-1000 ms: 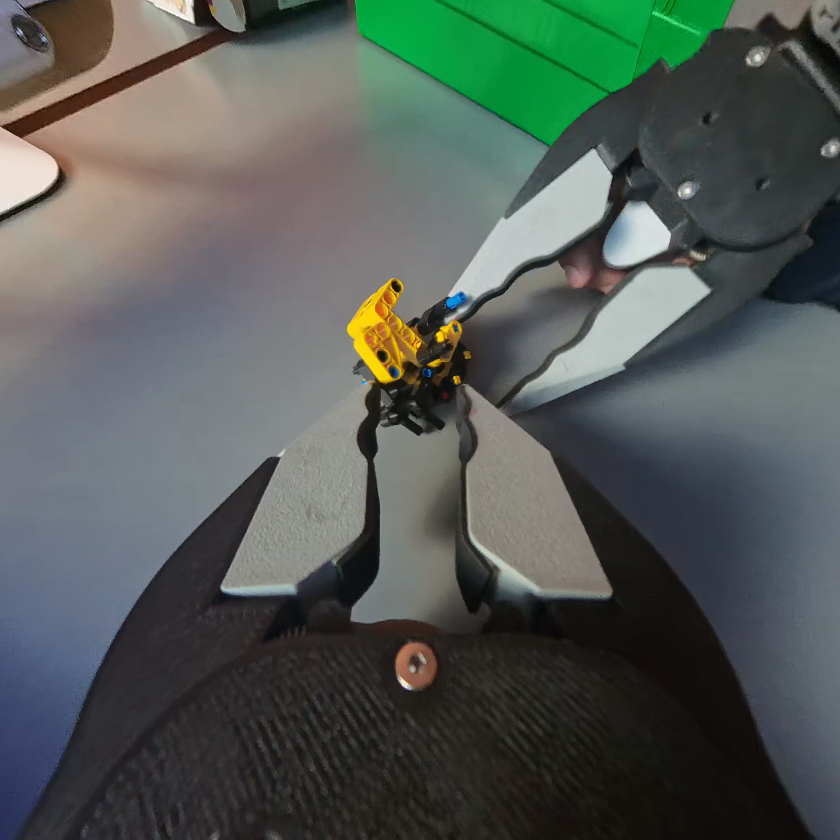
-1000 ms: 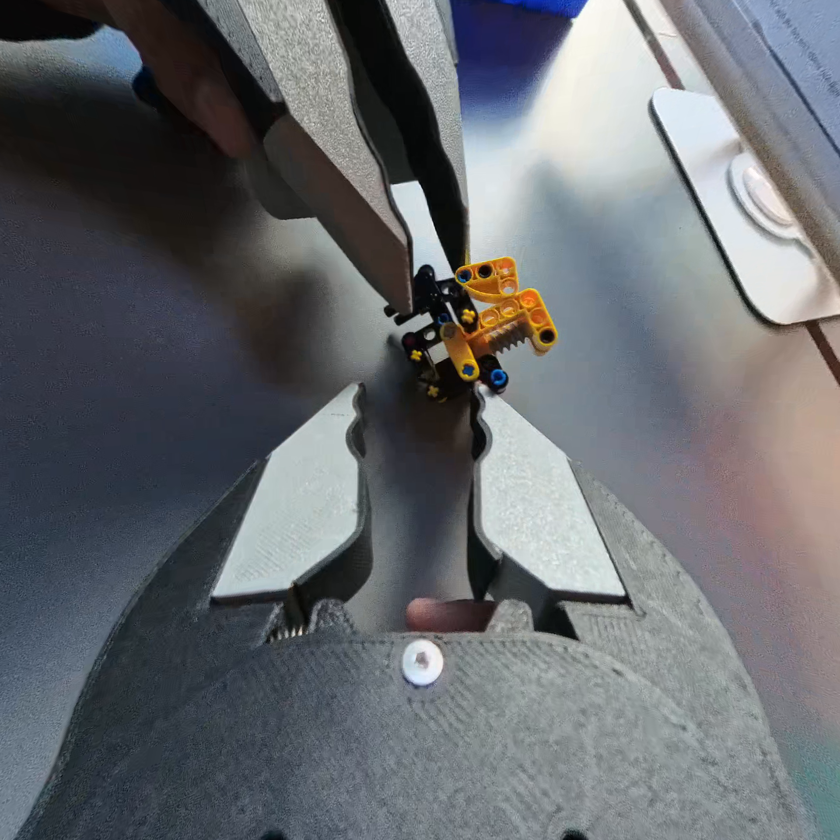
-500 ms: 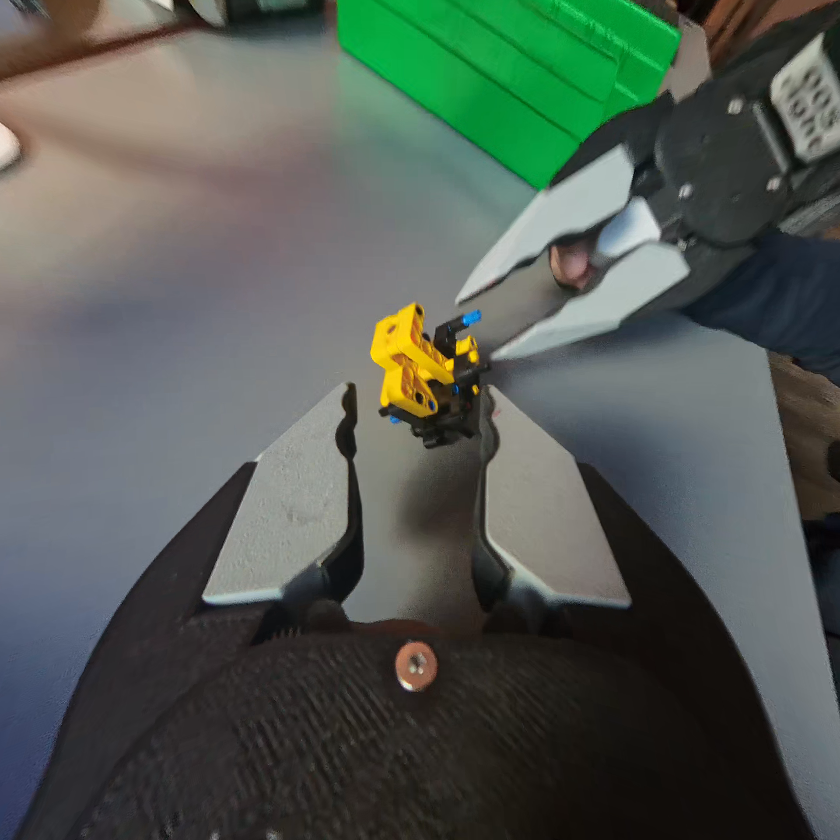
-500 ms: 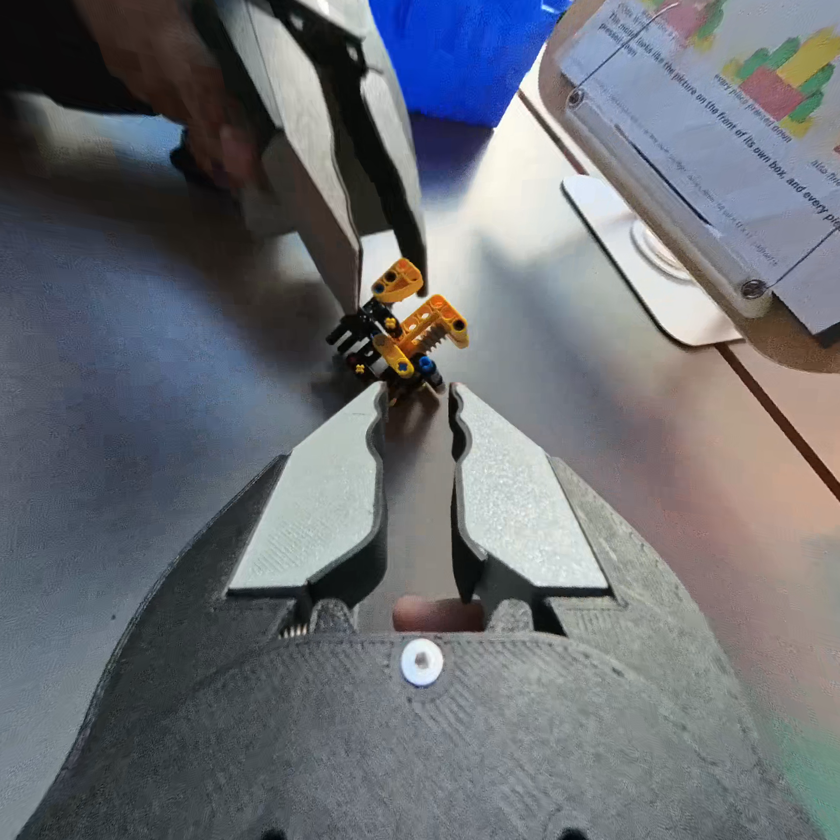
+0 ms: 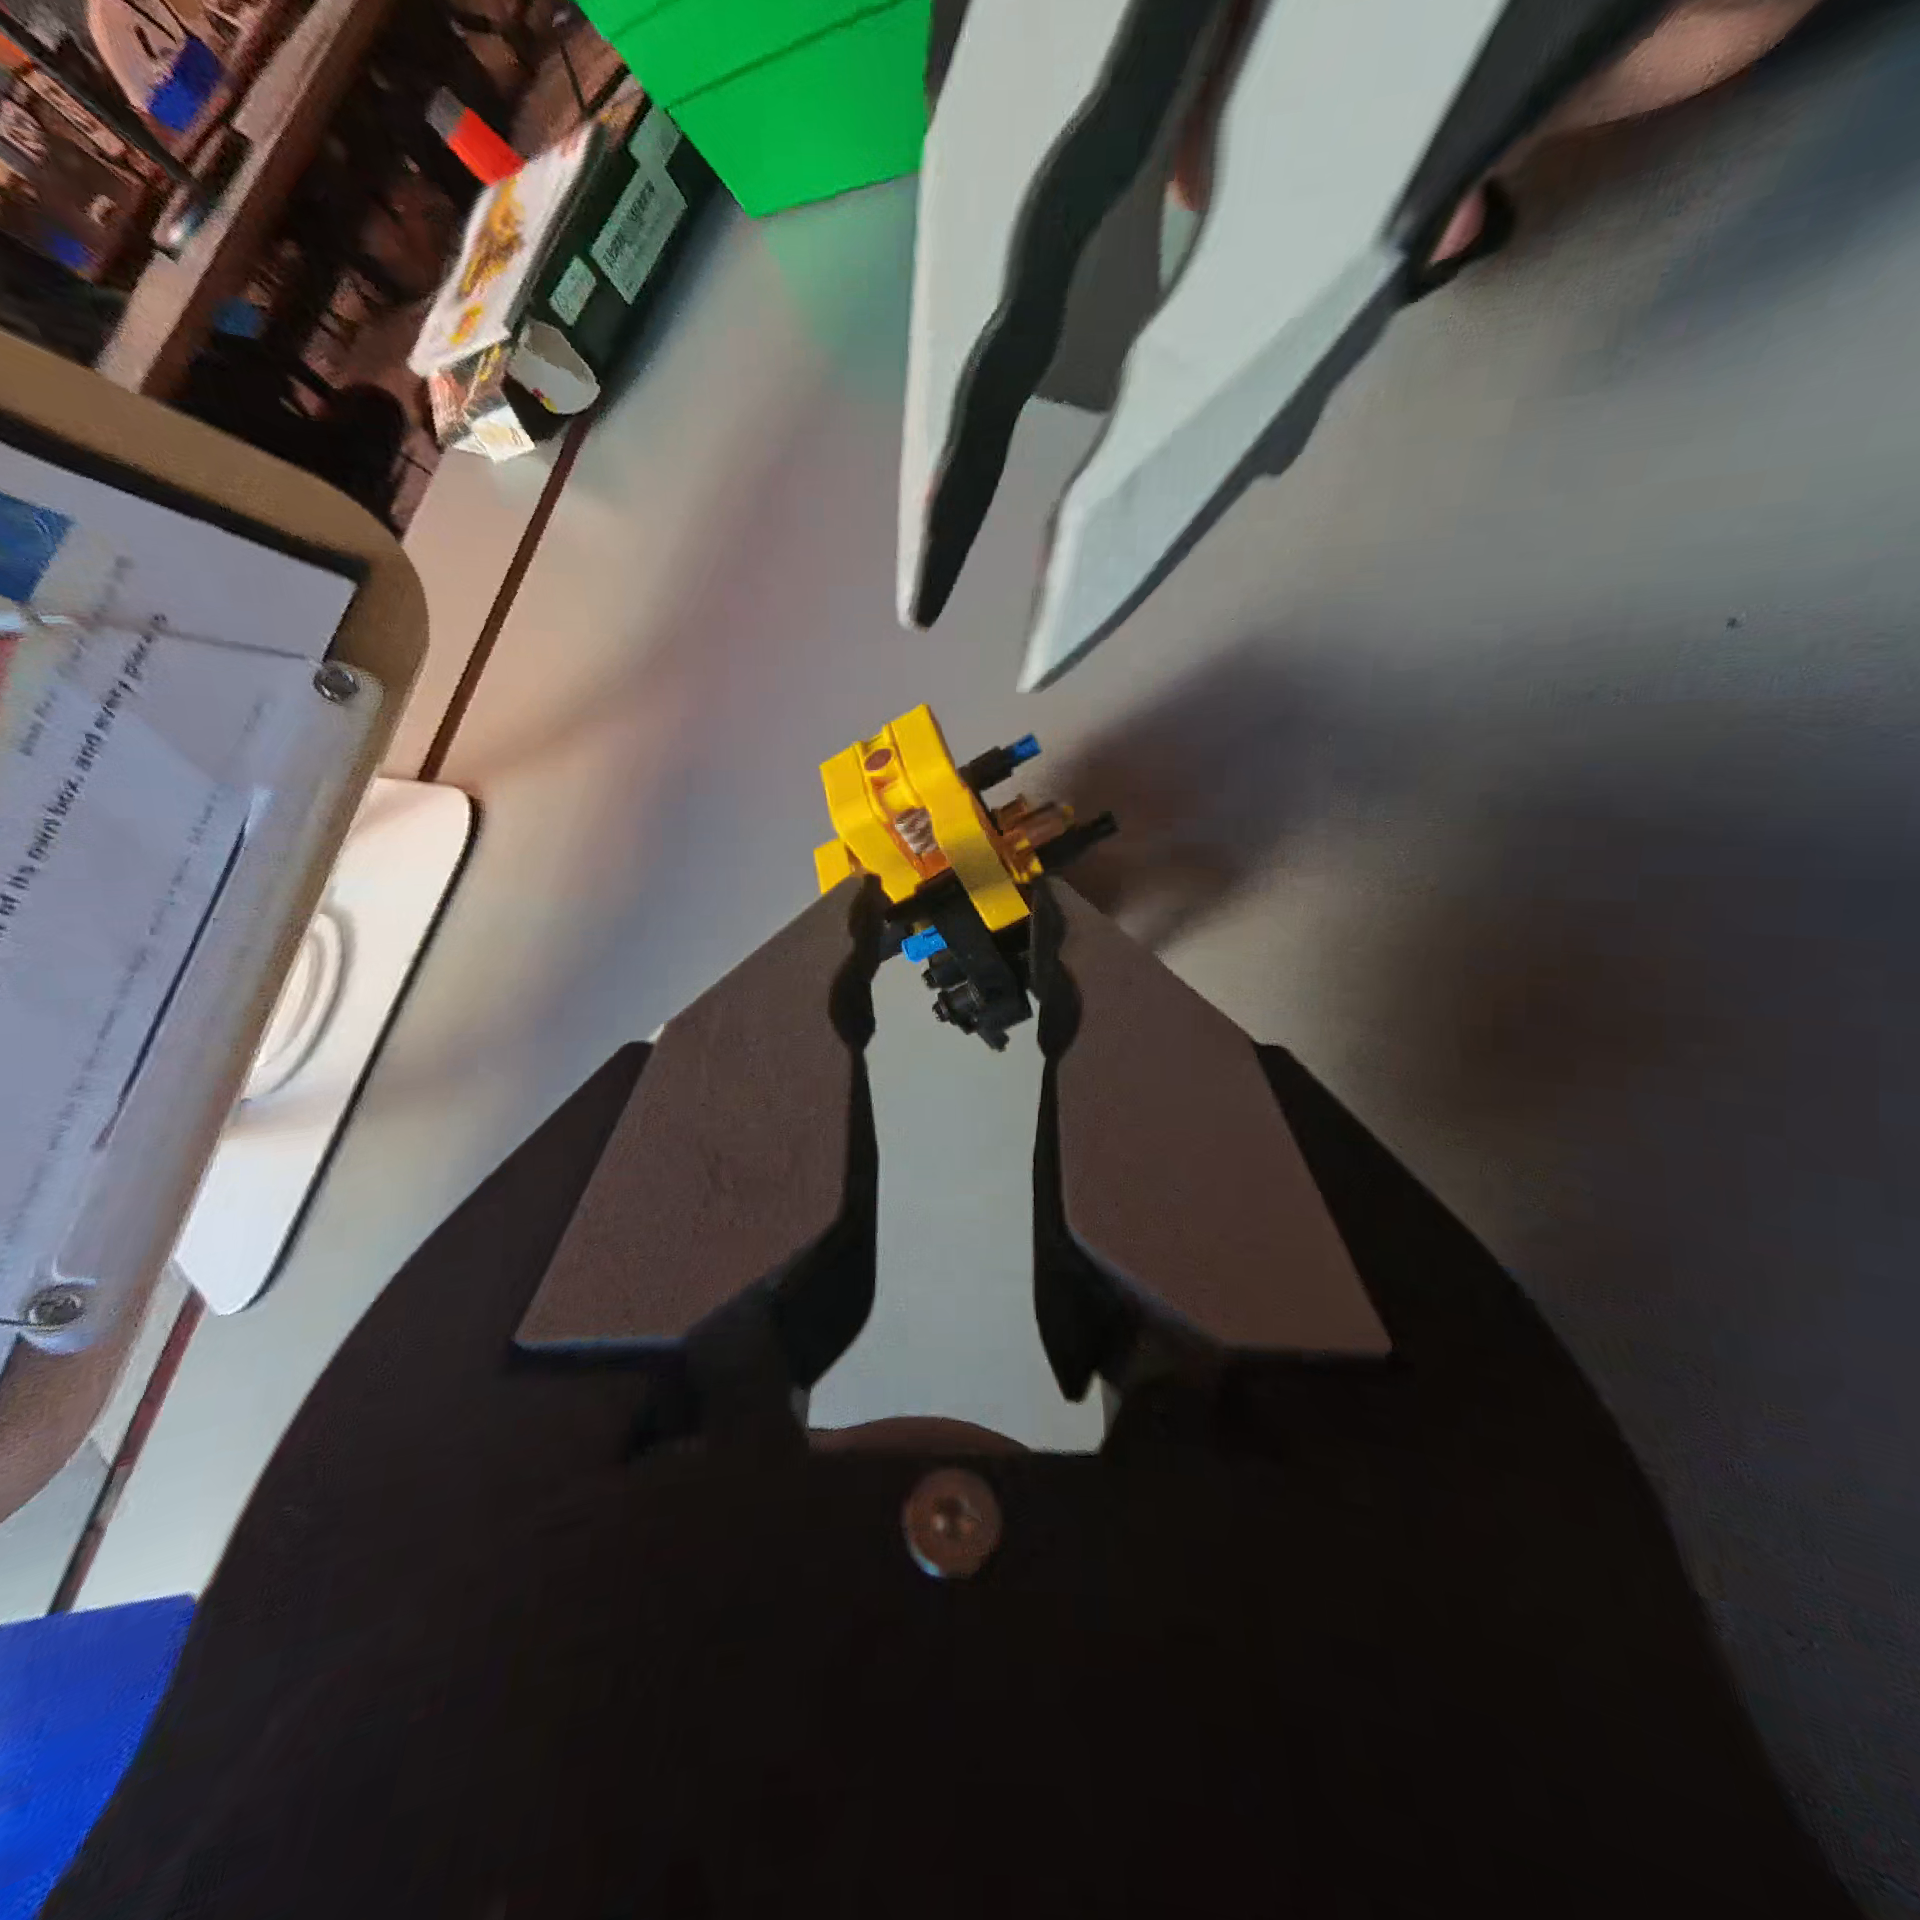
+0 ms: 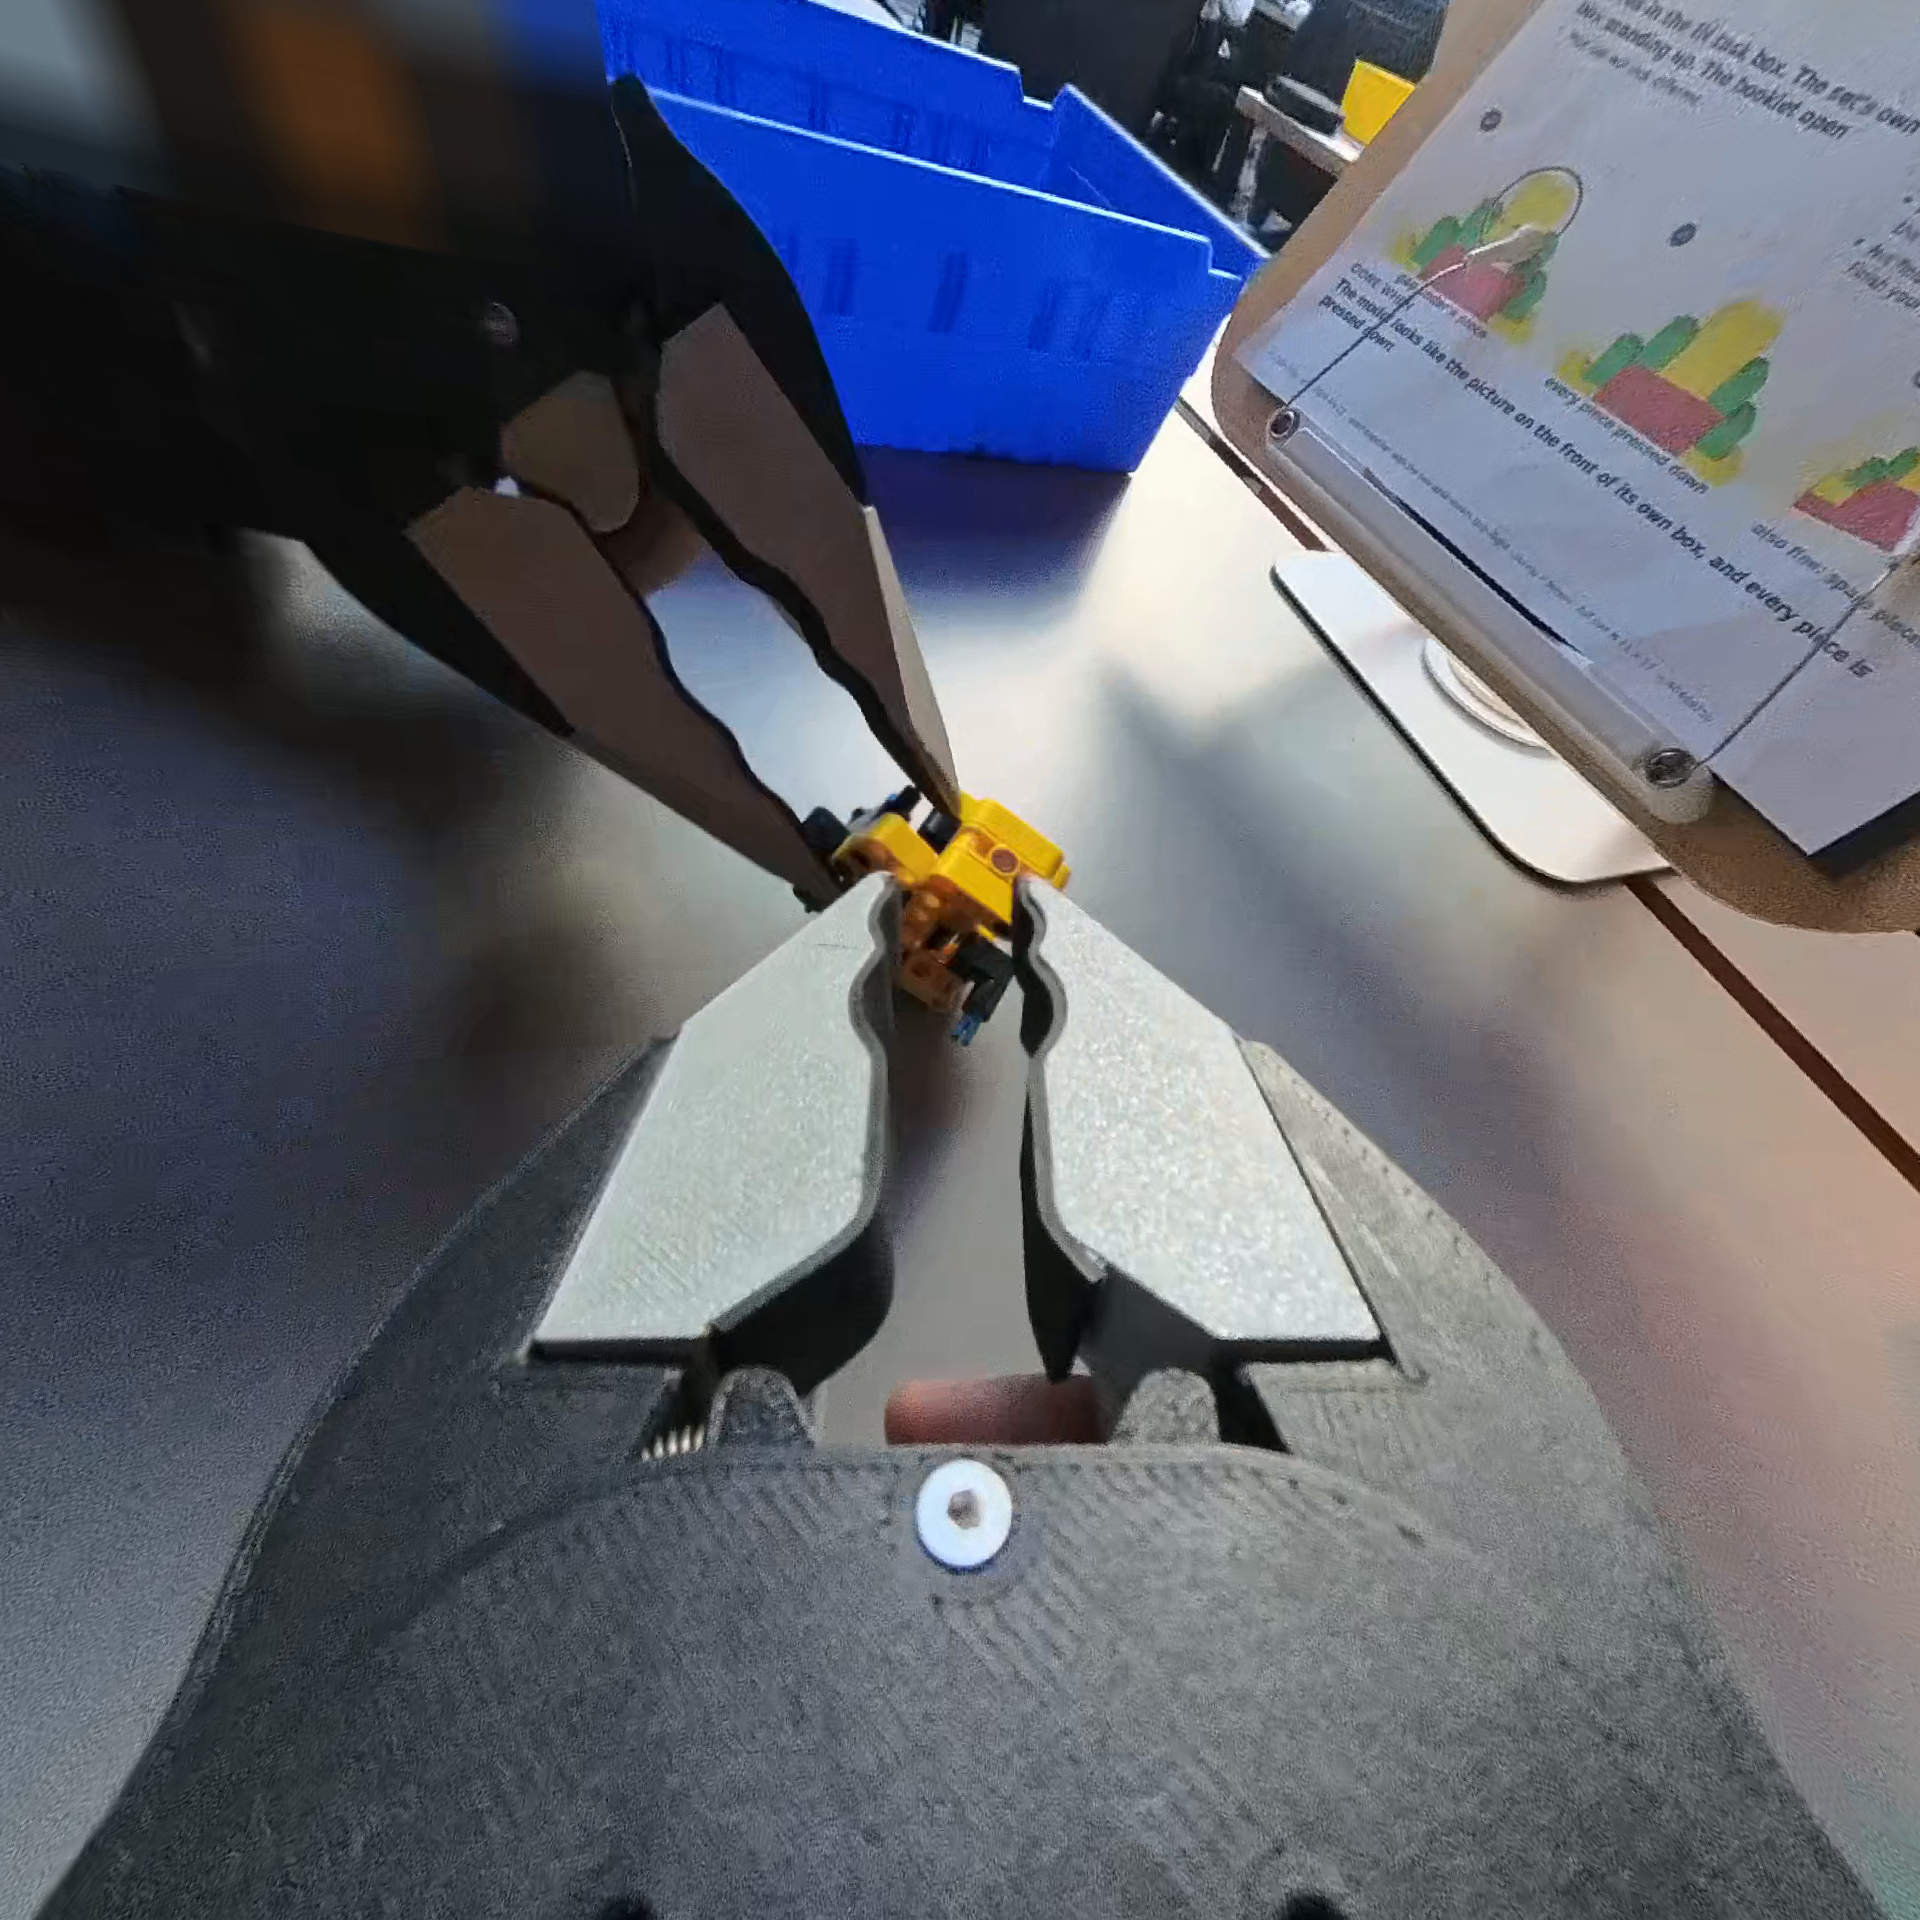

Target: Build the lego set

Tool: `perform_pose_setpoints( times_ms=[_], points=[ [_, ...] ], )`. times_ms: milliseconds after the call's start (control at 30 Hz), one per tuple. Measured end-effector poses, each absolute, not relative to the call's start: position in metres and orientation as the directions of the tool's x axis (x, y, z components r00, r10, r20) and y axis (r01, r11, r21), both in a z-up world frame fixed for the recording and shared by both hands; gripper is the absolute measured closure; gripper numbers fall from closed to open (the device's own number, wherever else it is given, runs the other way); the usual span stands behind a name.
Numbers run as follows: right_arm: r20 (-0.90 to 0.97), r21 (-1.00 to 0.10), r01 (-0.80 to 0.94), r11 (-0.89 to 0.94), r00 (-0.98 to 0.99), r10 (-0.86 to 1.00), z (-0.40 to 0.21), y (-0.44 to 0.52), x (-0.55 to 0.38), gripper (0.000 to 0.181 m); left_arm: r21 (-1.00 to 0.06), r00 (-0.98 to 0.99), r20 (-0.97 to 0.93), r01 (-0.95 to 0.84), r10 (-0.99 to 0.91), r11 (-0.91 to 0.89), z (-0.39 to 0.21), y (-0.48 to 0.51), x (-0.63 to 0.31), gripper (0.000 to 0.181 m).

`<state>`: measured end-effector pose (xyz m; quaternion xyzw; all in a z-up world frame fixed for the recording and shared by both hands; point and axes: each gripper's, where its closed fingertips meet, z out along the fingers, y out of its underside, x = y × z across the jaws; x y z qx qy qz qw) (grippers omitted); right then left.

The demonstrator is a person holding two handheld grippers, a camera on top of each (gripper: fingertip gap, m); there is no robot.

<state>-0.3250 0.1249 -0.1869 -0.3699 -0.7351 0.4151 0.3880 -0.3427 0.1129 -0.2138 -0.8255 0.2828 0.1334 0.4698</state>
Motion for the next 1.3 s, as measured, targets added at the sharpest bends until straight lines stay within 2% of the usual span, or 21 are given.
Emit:
perform_pose_setpoints(
  times_ms=[133, 233, 300, 433, 467, 533, 600, 733, 767, 867, 967, 1033, 1200, 1300],
  points=[
    [0.269, -0.871, 0.259, 0.417, -0.459, 0.847, -0.199, 0.112, -0.325, 0.159, -0.719, 0.838, -0.437, -0.544, -0.326, -0.432, -0.221, 0.116, -0.33, 0.156],
    [0.396, -0.819, 0.196, 0.539, -0.486, 0.779, -0.202, 0.105, -0.321, 0.155, -0.754, 0.869, -0.377, -0.489, -0.321, -0.439, -0.221, 0.115, -0.329, 0.156],
    [0.531, -0.737, 0.142, 0.661, -0.484, 0.696, -0.204, 0.103, -0.319, 0.154, -0.761, 0.857, -0.365, -0.499, -0.363, -0.413, -0.221, 0.113, -0.321, 0.157],
    [0.647, -0.603, 0.082, 0.793, -0.531, 0.547, -0.212, 0.094, -0.31, 0.157, -0.718, 0.771, -0.442, -0.611, -0.459, -0.334, -0.221, 0.108, -0.311, 0.155],
    [0.667, -0.583, 0.067, 0.809, -0.529, 0.524, -0.211, 0.094, -0.308, 0.164, -0.712, 0.746, -0.445, -0.63, -0.496, -0.308, -0.222, 0.104, -0.308, 0.153],
    [0.673, -0.576, 0.057, 0.815, -0.534, 0.513, -0.208, 0.094, -0.304, 0.17, -0.744, 0.731, -0.396, -0.61, -0.555, -0.273, -0.218, 0.099, -0.302, 0.158],
    [0.662, -0.574, 0.046, 0.818, -0.561, 0.496, -0.209, 0.091, -0.298, 0.173, -0.789, 0.723, -0.281, -0.548, -0.632, -0.276, -0.216, 0.091, -0.293, 0.151],
    [0.686, -0.48, 0.042, 0.876, -0.605, 0.405, -0.223, 0.088, -0.285, 0.174, -0.825, 0.71, -0.13, -0.465, -0.692, -0.322, -0.218, 0.088, -0.284, 0.161],
    [0.712, -0.449, 0.039, 0.893, -0.588, 0.383, -0.224, 0.089, -0.285, 0.175, -0.821, 0.718, -0.143, -0.47, -0.681, -0.323, -0.22, 0.092, -0.286, 0.171],
    [0.78, -0.365, 0.057, 0.929, -0.526, 0.339, -0.224, 0.097, -0.289, 0.175, -0.802, 0.727, -0.191, -0.502, -0.659, -0.322, -0.221, 0.102, -0.291, 0.172],
    [0.787, -0.366, 0.057, 0.929, -0.514, 0.342, -0.222, 0.097, -0.291, 0.175, -0.787, 0.711, -0.23, -0.538, -0.665, -0.303, -0.221, 0.103, -0.292, 0.167],
    [0.779, -0.375, 0.037, 0.926, -0.528, 0.337, -0.222, 0.094, -0.288, 0.176, -0.775, 0.678, -0.236, -0.564, -0.696, -0.286, -0.223, 0.099, -0.287, 0.158],
    [0.754, -0.392, -0.019, 0.92, -0.579, 0.31, -0.223, 0.087, -0.278, 0.176, -0.77, 0.612, -0.164, -0.57, -0.774, -0.288, -0.224, 0.093, -0.276, 0.16],
    [0.735, -0.407, -0.055, 0.912, -0.613, 0.291, -0.224, 0.08, -0.27, 0.175, -0.806, 0.565, -0.077, -0.52, -0.822, -0.282, -0.226, 0.084, -0.267, 0.172]
  ],
)
